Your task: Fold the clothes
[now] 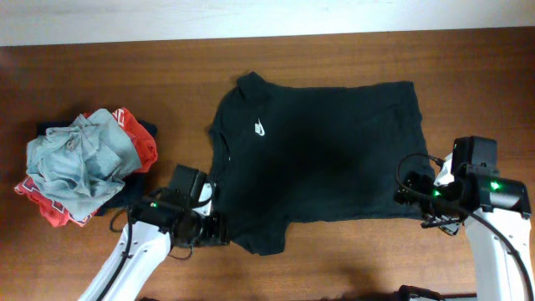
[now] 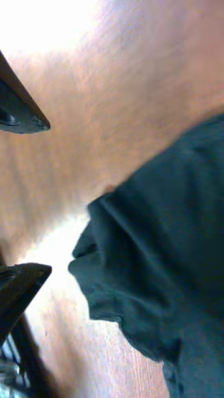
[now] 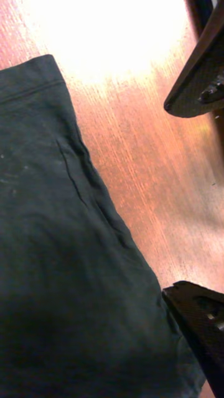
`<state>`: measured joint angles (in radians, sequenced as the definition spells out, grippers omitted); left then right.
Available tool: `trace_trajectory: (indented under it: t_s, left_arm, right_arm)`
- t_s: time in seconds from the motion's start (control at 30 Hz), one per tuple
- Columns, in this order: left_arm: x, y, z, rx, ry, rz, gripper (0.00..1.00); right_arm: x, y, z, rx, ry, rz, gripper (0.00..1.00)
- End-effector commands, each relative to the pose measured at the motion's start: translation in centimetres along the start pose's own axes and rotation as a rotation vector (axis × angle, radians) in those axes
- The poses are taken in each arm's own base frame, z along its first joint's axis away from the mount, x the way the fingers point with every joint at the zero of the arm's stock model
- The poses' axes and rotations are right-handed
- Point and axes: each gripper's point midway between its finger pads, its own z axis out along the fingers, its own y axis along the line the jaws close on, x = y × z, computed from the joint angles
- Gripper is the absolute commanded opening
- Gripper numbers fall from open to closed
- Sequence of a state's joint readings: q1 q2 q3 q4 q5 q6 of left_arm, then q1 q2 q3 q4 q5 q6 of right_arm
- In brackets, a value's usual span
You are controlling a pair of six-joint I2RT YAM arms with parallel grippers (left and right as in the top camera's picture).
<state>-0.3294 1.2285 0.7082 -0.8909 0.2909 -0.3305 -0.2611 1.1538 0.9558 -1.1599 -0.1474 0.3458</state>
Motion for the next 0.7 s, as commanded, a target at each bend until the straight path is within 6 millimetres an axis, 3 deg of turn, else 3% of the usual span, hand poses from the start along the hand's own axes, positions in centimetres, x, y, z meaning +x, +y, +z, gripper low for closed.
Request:
trace_trajectory:
  t_s: [0.0,0.23,0.53,0.67]
  left_arm:
    - [1.3,-1.6,0.5,0.110,0.060,-0.128,0.66]
    - [1.3,-2.9,1.8,0.122,0.073,-0.029,0.66]
    - [2.4,-3.9,6.6,0.025,0.161,0.110,0.66]
    - [2.7,-3.2,7.9,-0.010,0.205,0.098,0.66]
  right_arm:
    - [-0.2,0.1,0.3,-0.004,0.005,0.017,0.89]
    - [-0.4,0.2,0.3,-0.007,-0.002,0.012,0.89]
    - [-0.4,0.2,0.3,-0.010,0.001,0.004,0.89]
    - [-0.3,0.2,0.3,-0.009,0.006,0.005,0.88]
